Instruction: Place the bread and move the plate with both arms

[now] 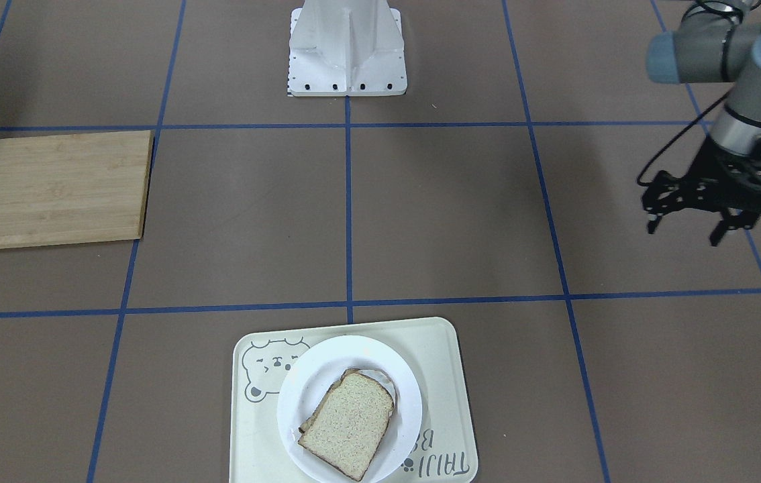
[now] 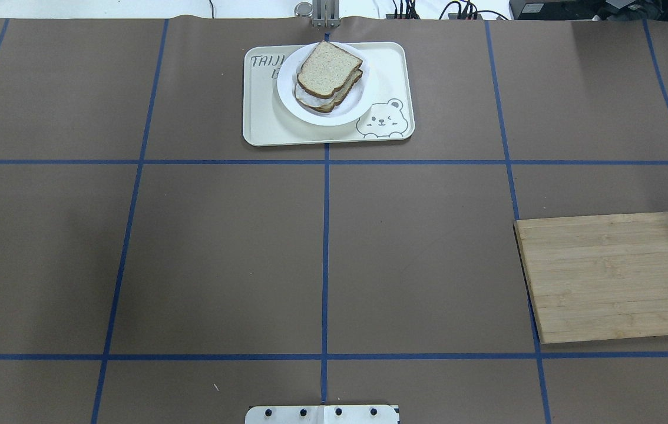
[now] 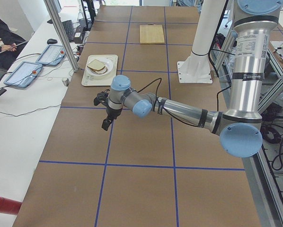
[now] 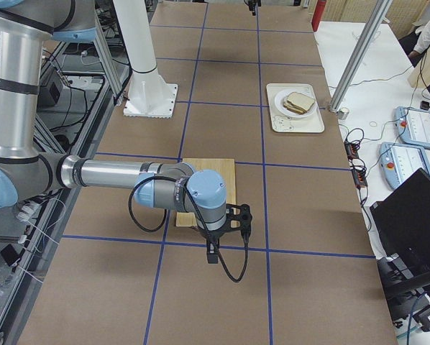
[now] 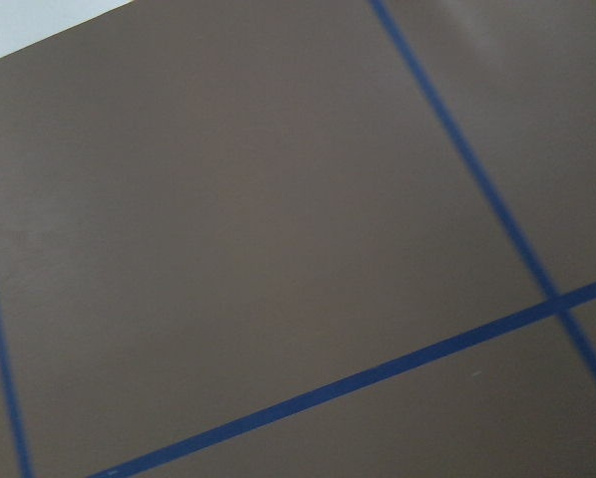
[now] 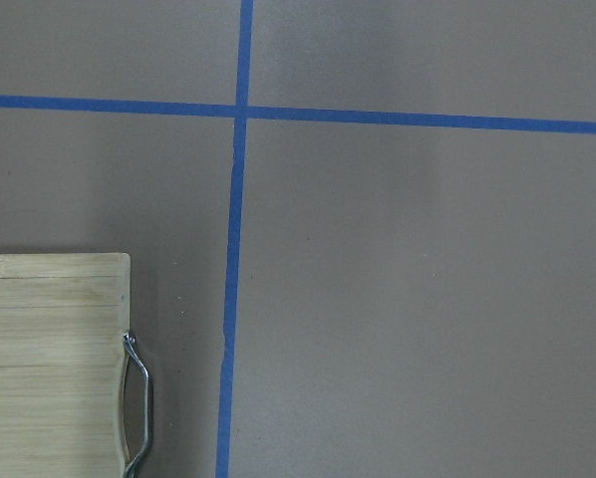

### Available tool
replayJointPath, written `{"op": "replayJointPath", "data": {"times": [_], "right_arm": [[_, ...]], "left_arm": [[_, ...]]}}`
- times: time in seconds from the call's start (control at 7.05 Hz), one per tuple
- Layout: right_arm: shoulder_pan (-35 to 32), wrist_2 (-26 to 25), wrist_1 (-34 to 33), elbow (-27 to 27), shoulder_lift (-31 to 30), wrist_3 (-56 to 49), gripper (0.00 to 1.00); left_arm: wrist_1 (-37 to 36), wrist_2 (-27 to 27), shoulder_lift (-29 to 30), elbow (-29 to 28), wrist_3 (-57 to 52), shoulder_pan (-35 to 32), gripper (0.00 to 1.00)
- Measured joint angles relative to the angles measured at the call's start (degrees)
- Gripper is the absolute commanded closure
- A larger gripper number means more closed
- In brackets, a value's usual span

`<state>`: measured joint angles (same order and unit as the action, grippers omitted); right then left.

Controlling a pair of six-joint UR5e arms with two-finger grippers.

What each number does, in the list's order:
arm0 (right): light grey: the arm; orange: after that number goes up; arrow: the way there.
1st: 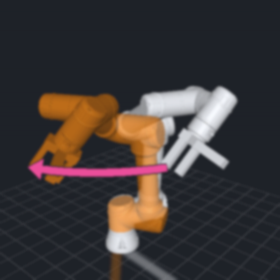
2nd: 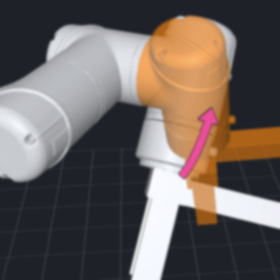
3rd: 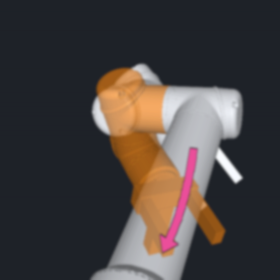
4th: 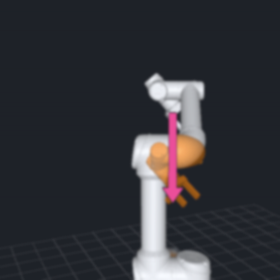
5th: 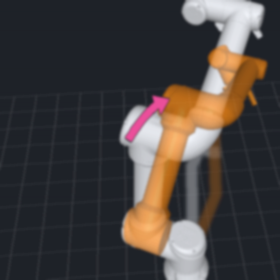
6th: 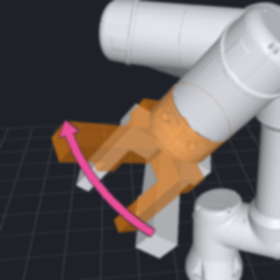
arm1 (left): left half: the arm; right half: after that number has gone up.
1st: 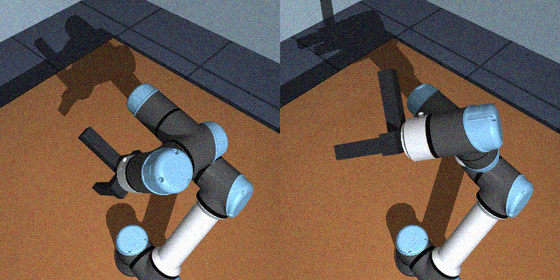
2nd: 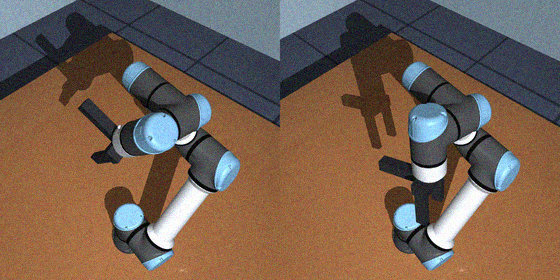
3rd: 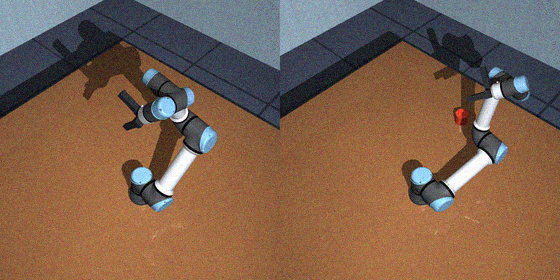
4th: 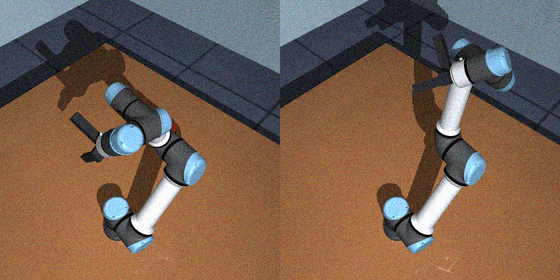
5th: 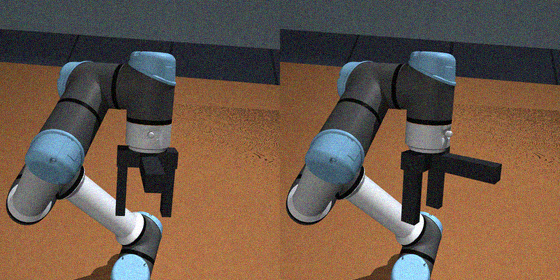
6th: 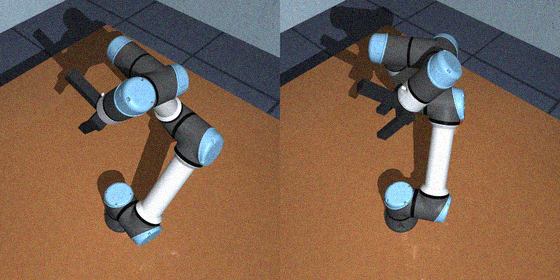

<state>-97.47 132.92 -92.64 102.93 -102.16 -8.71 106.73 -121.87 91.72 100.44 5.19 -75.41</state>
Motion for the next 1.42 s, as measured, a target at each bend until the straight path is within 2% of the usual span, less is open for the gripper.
{"op": "replayJointPath", "data": {"times": [0.28, 0.43, 0.71, 1.42], "right_arm": [[0.00, 0.01, 0.00, 0.00, 0.02, 0.01, 0.00], [0.00, 0.04, 0.00, 0.03, 0.02, -0.01, 0.00], [0.00, 0.06, 0.00, 0.07, 0.02, -0.03, 0.00], [0.11, 0.12, 0.00, 0.29, 0.11, 0.60, 0.00]], "left_arm": [[-16.07, -3.38, 0.37, -0.54, -17.46, -9.76, 0.02], [-21.87, -3.90, 0.24, -0.48, -22.27, -12.64, 0.02], [-25.20, -4.14, -1.07, -0.78, -23.97, -15.77, 0.02], [-25.54, -4.08, -4.35, 0.57, -23.22, -17.74, 0.02]]}}
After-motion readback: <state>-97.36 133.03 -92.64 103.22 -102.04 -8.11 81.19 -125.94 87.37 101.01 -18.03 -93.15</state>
